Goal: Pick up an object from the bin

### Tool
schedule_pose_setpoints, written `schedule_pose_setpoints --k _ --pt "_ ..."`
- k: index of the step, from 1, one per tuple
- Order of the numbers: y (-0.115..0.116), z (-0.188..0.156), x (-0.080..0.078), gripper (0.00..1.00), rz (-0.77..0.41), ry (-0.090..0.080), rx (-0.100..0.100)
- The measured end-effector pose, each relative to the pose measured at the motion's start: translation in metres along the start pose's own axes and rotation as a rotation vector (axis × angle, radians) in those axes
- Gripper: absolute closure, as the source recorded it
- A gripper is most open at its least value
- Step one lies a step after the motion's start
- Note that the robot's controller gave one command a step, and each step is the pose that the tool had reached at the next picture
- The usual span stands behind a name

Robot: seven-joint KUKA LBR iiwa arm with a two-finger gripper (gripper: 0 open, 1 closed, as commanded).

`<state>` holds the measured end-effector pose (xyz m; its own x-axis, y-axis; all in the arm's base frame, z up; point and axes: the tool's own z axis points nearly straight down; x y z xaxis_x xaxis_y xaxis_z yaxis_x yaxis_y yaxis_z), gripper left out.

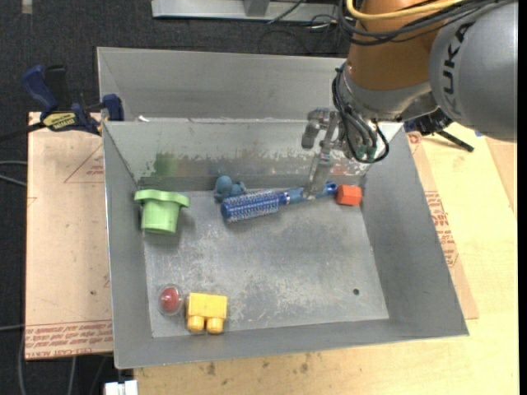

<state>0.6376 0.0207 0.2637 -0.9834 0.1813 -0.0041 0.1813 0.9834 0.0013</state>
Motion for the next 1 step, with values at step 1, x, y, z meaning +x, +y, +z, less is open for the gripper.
schedule_pose_setpoints --k 1 --pt "0.0218 0.1601 0.0186 0.00 -0.141 0.009 0.001"
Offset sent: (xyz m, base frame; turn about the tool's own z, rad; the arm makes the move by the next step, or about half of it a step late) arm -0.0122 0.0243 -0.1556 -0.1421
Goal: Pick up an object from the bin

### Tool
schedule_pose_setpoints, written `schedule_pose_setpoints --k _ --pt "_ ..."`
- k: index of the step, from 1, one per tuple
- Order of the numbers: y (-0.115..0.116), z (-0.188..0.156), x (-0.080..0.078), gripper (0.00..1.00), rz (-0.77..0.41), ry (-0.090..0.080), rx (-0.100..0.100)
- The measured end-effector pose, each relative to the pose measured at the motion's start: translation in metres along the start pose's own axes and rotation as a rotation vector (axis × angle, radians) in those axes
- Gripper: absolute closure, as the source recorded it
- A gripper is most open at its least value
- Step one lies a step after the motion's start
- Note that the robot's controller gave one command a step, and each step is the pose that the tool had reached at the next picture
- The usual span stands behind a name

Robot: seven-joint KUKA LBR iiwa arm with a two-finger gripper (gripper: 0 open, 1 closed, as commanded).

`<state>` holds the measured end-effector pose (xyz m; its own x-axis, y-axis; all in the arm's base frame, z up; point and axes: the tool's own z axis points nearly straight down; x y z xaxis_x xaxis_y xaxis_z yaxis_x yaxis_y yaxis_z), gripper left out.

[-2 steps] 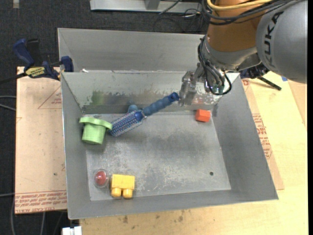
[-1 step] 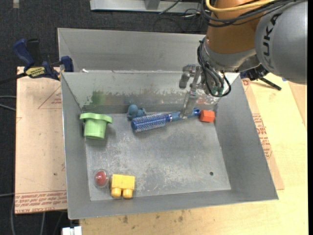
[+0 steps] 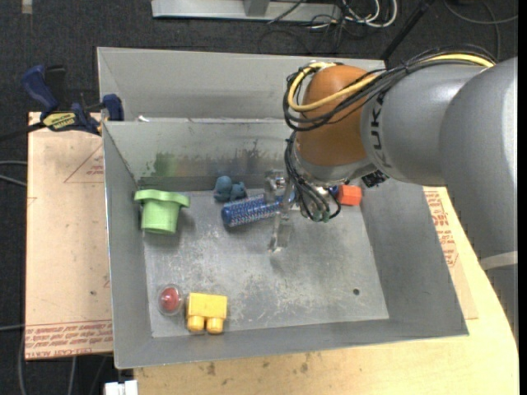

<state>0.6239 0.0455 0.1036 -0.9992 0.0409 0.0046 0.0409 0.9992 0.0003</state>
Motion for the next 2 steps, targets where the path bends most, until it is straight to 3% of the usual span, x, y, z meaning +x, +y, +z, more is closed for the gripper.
schedule_pose_setpoints --k 1,2 --pt "0.0052 0.0274 -0.0247 0.00 0.001 -0.022 -0.004" --pt "0.0044 0.0316 -0.0201 1.00 0.001 -0.007 -0.001"
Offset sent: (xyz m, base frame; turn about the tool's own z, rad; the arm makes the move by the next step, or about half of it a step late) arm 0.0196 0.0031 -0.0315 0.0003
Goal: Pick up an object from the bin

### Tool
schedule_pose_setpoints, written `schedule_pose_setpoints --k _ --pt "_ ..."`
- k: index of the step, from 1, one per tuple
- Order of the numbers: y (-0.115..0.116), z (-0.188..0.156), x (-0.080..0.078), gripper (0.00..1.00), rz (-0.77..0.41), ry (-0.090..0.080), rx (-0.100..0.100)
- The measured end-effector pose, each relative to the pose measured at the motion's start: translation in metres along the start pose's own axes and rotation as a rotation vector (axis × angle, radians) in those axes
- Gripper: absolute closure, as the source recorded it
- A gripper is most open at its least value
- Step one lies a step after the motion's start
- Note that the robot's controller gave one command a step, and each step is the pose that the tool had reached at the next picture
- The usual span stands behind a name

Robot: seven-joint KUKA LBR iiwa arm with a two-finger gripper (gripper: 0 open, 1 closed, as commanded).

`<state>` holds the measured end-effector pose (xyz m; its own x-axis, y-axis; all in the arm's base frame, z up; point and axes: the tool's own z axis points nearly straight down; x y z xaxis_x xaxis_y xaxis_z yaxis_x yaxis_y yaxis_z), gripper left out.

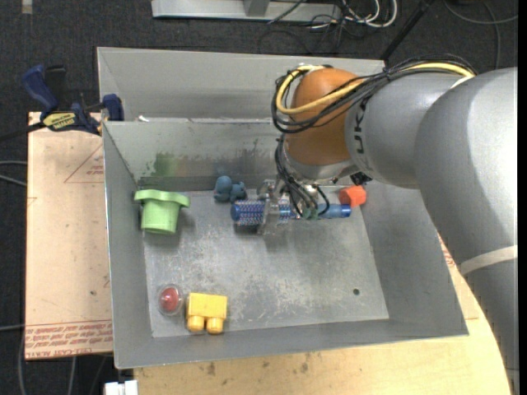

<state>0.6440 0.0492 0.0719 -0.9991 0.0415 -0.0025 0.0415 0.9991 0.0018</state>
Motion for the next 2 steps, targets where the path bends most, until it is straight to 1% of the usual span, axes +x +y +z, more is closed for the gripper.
schedule_pose_setpoints --k 1,2 --pt "-0.006 -0.125 0.034 1.00 -0.040 -0.006 0.001" --pt "-0.013 -0.238 0.017 1.00 -0.082 -0.009 0.001"
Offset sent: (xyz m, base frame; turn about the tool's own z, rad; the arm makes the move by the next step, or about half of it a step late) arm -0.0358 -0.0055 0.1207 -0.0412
